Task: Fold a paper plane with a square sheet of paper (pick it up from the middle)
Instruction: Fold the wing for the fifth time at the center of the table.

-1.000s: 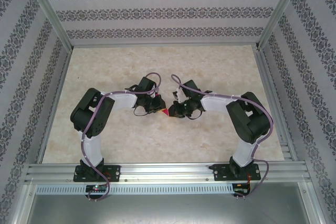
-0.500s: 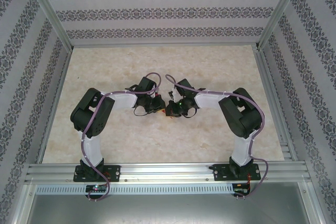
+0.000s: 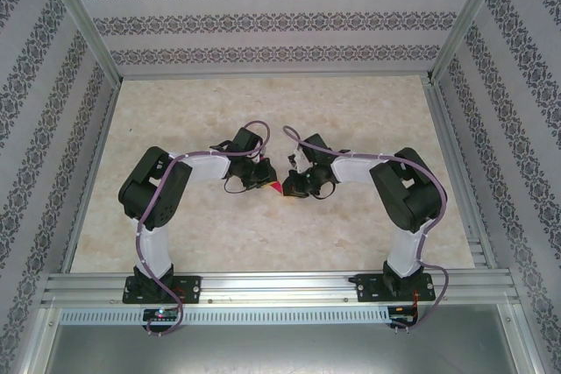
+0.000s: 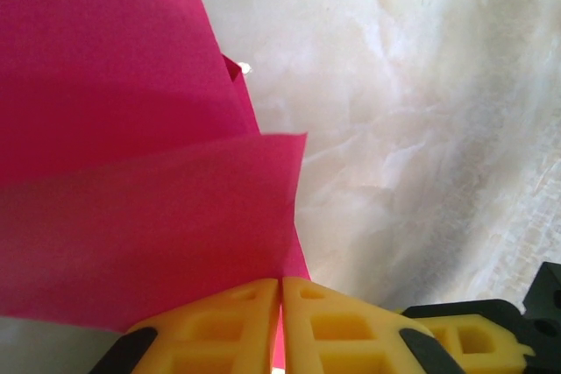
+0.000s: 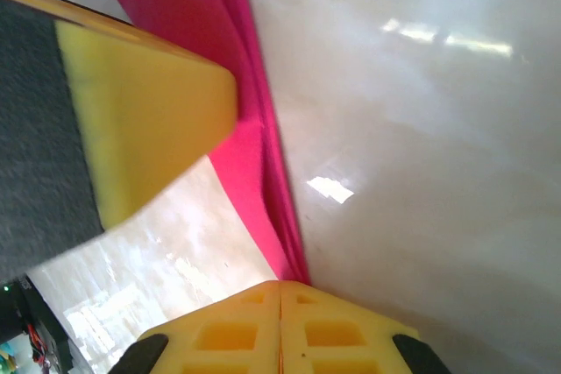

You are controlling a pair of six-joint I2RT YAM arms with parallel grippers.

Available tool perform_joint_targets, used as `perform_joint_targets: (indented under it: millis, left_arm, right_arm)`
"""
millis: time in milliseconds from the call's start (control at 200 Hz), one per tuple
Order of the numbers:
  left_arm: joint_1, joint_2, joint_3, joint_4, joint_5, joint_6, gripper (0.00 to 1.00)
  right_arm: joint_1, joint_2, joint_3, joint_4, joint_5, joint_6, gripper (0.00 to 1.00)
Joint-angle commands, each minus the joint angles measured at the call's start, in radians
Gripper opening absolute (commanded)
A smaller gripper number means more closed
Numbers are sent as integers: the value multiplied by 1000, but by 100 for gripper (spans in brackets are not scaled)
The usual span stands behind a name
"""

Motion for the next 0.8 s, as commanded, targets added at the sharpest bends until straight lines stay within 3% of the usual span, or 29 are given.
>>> perform_joint_targets:
  millis: [0, 215, 555, 799]
  left_arm:
    - [-5, 53, -4, -101, -93, 16, 13]
    - [-5, 54, 2, -96, -86, 13, 13]
    - [-4, 51, 15, -93, -69, 23, 13]
    - [-3, -14, 108, -144, -37, 270, 18]
  right_arm:
    - [-8, -42, 30, -39, -4, -28, 8]
    - [10, 21, 106, -43, -14, -32, 8]
    - [17, 81, 89, -49, 2, -48, 8]
    - [-17, 98, 22, -56, 60, -46, 6]
